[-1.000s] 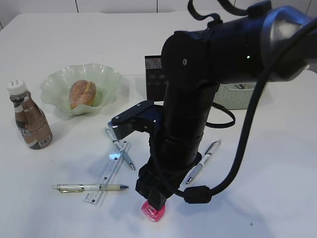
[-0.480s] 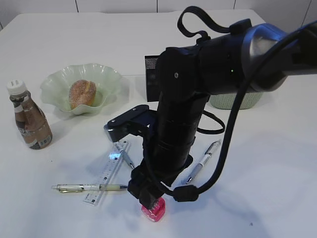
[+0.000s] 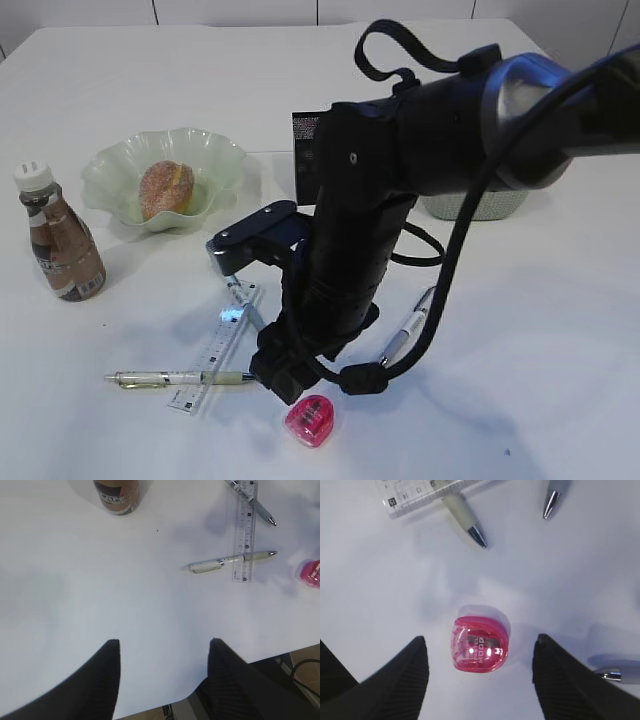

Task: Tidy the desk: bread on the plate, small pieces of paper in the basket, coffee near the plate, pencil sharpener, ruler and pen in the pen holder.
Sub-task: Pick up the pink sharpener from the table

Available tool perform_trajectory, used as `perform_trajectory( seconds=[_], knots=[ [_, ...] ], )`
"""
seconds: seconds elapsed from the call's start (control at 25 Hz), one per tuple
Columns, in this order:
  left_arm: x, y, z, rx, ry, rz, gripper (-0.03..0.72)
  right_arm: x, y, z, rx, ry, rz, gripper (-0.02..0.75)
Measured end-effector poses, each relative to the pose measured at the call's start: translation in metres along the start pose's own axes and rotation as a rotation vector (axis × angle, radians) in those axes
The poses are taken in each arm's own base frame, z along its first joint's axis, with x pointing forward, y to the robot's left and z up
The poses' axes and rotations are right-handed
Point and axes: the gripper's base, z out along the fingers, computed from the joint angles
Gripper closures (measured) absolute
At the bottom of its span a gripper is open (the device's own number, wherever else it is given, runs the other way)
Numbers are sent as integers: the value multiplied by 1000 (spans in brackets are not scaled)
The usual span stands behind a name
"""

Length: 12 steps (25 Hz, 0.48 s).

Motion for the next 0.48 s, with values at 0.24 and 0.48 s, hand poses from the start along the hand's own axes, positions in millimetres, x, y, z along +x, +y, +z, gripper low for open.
perform_trajectory(
  seconds=[0.24,0.48],
  knots=[
    [0,0,0,0,0,0,294,2,-2,12,-6,43,19,225],
    [0,0,0,0,0,0,294,5,-3,23,-22,88,36,225]
  ],
)
